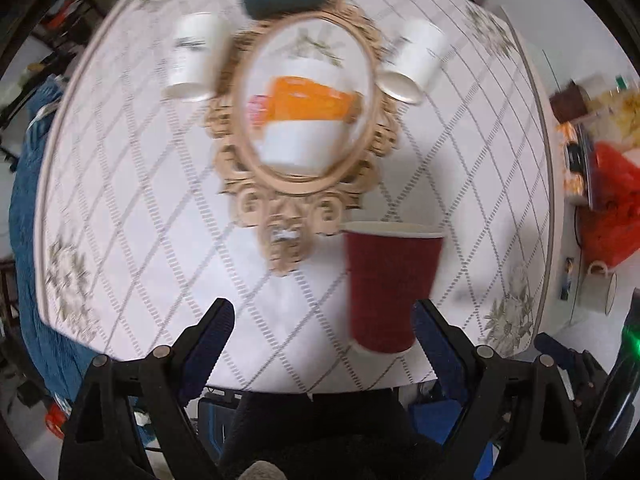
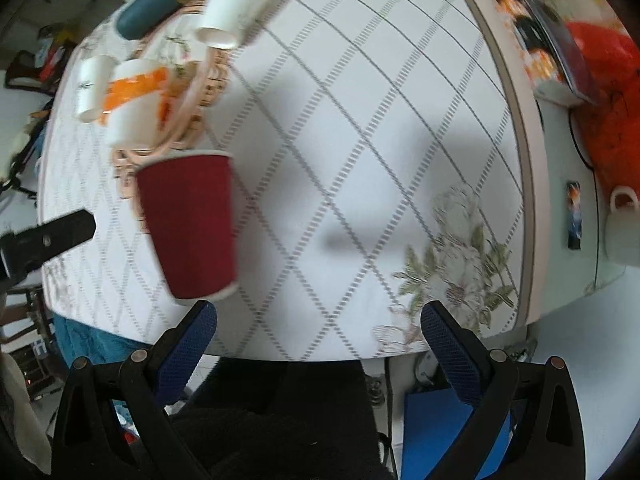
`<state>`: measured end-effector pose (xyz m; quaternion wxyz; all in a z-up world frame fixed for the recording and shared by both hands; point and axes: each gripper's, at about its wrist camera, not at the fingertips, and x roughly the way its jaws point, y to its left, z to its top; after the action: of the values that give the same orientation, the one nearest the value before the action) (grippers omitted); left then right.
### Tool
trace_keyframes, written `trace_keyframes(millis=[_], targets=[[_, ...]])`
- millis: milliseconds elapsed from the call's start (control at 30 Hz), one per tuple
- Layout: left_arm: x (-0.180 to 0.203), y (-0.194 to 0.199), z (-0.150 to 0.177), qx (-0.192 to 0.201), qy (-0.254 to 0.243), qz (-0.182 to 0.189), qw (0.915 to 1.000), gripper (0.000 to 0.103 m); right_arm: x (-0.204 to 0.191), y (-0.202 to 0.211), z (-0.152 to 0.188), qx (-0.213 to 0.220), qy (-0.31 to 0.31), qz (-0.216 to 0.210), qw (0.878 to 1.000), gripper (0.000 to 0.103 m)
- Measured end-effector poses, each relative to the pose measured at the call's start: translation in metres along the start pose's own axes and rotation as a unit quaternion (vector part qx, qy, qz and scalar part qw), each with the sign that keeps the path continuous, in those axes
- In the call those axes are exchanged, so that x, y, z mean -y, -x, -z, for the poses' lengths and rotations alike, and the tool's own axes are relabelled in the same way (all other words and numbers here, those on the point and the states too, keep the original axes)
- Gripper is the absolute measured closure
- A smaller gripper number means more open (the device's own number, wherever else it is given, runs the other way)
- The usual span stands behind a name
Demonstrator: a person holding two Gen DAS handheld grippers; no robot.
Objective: Flip cup upside down
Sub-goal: 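Carry the red cup with the right tool and roll it over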
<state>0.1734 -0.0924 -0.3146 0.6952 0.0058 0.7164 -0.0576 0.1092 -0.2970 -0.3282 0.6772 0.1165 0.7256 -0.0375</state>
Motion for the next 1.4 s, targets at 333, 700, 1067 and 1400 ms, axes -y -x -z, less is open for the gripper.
trace_keyframes(millis=[333,700,1067,1400], targets=[[-0.064,0.007,0.028,0.005,0.078,-0.006,0.9969,0.013,-0.068,0.001,-0.003,-0.007,0.064,-0.009,0.998,0.000],[-0.100,-0.019,0.042,-0.014,0.129,0.010,0.9915,0.013,-0.108,-0.008,-0.010,-0.029,0.132,0.024,0.991,0.000],[-0.117,-0.034,0.036,-0.008,0.141,-0.003,0.9899,0.013,-0.145,0.004,-0.023,-0.017,0.299,0.130,0.945,0.000],[-0.120,-0.058,0.030,-0.020,0.134,-0.014,0.9907,0.013,-0.192,-0.018,0.034,0.079,0.723,0.320,0.608,0.000]])
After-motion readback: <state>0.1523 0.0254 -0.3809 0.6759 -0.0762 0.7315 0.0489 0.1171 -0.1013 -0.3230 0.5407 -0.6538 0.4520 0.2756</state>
